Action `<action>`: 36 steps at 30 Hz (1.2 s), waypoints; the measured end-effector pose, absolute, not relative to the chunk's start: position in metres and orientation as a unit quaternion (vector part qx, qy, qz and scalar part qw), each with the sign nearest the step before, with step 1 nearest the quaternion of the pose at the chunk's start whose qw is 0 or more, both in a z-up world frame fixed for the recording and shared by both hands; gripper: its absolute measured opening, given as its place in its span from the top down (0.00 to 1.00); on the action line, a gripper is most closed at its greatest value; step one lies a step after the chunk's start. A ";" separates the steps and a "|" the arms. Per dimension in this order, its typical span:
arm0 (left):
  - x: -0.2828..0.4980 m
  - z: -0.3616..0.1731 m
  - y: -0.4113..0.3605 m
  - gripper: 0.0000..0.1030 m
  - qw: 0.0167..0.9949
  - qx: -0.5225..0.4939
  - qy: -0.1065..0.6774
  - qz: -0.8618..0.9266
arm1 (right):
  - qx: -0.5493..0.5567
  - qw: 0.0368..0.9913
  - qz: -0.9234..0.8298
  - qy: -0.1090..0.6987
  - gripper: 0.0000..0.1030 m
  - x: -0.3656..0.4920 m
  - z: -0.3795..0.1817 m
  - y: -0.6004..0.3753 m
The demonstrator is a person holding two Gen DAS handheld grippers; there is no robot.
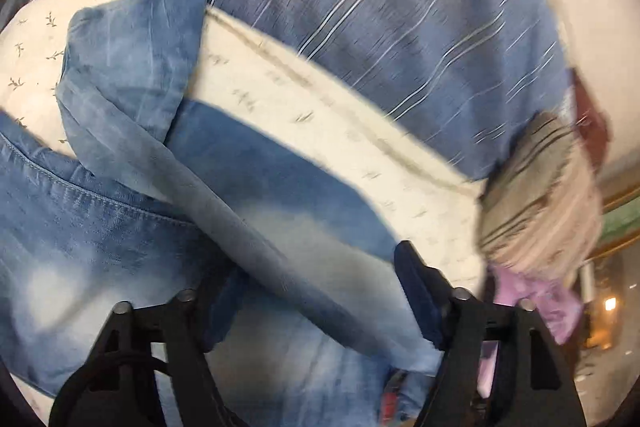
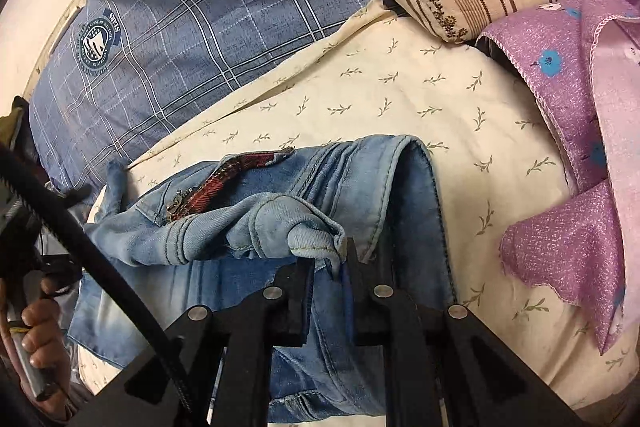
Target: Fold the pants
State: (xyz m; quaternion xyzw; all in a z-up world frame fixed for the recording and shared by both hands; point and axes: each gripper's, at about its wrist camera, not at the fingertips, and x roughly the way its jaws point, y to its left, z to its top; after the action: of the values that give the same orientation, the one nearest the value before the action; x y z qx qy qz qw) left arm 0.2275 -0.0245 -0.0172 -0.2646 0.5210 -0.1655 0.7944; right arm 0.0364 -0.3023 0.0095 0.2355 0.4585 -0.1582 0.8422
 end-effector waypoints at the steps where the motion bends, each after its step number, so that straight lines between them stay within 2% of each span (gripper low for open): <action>1: 0.228 -0.022 -0.028 0.75 0.795 -0.247 0.533 -0.150 | 0.236 0.842 -0.159 0.459 0.88 0.037 0.009 -0.303; 2: 0.228 -0.029 -0.031 0.88 0.789 -0.237 0.550 -0.138 | 0.237 0.841 -0.159 0.459 0.88 0.038 0.008 -0.304; 5: 0.213 -0.032 -0.024 0.93 0.794 -0.248 0.538 -0.136 | 0.247 0.838 -0.154 0.462 0.88 0.038 0.005 -0.310; 9: 0.166 -0.003 -0.006 0.94 0.823 -0.270 0.467 -0.178 | 0.232 0.879 -0.143 0.390 0.89 0.018 0.041 -0.306; 11: 0.139 -0.011 -0.005 0.94 0.819 -0.263 0.474 -0.187 | 0.223 0.887 -0.154 0.373 0.91 0.002 0.050 -0.303; 15: 0.112 -0.063 -0.010 0.93 0.798 -0.227 0.528 -0.181 | 0.245 0.851 -0.181 0.428 0.90 -0.005 0.021 -0.311; 18: 0.103 -0.065 -0.011 0.93 0.795 -0.244 0.520 -0.194 | 0.231 0.852 -0.186 0.432 0.91 -0.003 0.020 -0.306; 20: 0.104 -0.059 -0.015 0.93 0.801 -0.236 0.514 -0.197 | 0.233 0.857 -0.191 0.417 0.85 -0.011 0.026 -0.303; 21: 0.106 -0.059 -0.016 0.93 0.801 -0.229 0.518 -0.196 | 0.243 0.855 -0.200 0.413 0.78 -0.017 0.025 -0.303; 22: 0.106 -0.062 -0.016 0.92 0.799 -0.224 0.523 -0.193 | 0.253 0.850 -0.208 0.412 0.65 -0.023 0.024 -0.303; 25: 0.111 -0.067 -0.014 0.83 0.793 -0.220 0.538 -0.181 | 0.309 0.842 -0.209 0.389 0.48 -0.046 0.023 -0.302; 27: 0.114 -0.068 -0.013 0.83 0.793 -0.238 0.531 -0.182 | 0.341 0.839 -0.198 0.375 0.45 -0.060 0.020 -0.300; 32: 0.114 -0.068 -0.013 0.81 0.794 -0.234 0.532 -0.182 | 0.391 0.835 -0.148 0.358 0.45 -0.062 0.014 -0.296; 36: 0.117 -0.066 -0.009 0.78 0.794 -0.233 0.531 -0.181 | 0.362 0.823 -0.179 0.400 0.47 -0.041 0.001 -0.294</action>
State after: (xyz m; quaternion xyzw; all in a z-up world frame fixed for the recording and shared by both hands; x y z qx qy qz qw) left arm 0.1174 -0.0093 -0.0662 -0.2333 0.5309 -0.1810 0.7944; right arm -0.0411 -0.2938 0.0014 0.3622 0.4003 -0.1787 0.8226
